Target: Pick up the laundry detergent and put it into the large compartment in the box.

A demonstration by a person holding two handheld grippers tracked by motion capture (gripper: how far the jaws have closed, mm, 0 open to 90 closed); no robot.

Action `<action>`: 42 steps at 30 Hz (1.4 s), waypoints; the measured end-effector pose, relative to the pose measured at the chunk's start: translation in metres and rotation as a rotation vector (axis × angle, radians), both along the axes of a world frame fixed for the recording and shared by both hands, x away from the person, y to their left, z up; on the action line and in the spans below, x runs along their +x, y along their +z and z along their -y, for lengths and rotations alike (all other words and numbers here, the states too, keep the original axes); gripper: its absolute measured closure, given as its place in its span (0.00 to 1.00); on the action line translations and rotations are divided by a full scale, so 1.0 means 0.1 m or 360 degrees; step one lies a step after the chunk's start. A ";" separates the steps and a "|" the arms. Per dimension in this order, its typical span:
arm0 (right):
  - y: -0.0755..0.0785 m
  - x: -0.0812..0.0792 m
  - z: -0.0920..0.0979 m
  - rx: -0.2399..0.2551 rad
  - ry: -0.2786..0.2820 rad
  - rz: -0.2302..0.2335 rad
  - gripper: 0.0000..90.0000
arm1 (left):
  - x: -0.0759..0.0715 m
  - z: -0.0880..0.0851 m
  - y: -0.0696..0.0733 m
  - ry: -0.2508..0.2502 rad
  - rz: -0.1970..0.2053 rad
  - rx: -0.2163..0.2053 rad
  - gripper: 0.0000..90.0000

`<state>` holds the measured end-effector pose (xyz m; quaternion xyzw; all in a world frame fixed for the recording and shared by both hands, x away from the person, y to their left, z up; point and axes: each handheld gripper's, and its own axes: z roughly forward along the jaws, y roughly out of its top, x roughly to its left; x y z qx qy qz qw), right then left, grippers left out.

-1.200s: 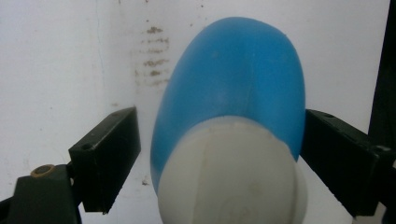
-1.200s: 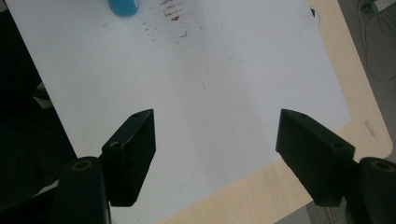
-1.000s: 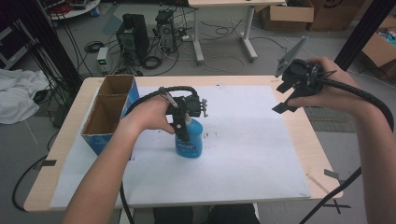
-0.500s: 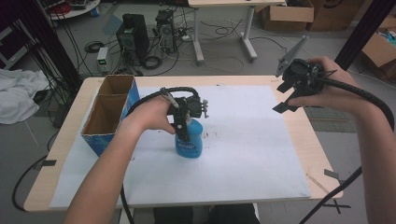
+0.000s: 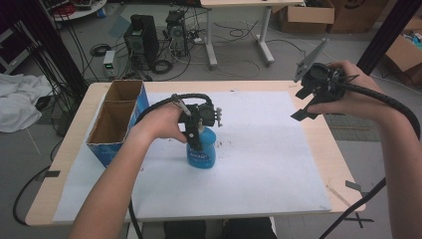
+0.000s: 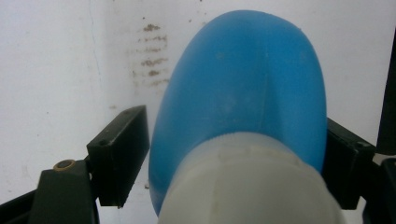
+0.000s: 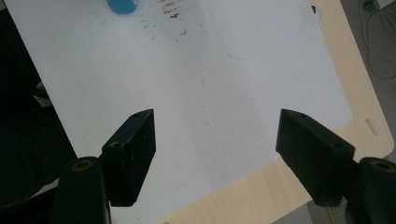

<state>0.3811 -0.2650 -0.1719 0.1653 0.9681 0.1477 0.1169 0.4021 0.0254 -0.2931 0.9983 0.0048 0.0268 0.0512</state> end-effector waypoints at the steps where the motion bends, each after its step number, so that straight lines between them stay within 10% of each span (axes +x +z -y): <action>1: 0.00 0.00 0.00 -0.0002 -0.0001 -0.0001 0.32 | 0.00 0.00 0.00 0.0000 0.0000 0.0002 0.25; 42: -0.01 -0.02 0.02 0.0006 -0.0001 -0.0006 0.32 | -0.03 0.04 0.03 -0.0068 0.0021 0.0048 0.40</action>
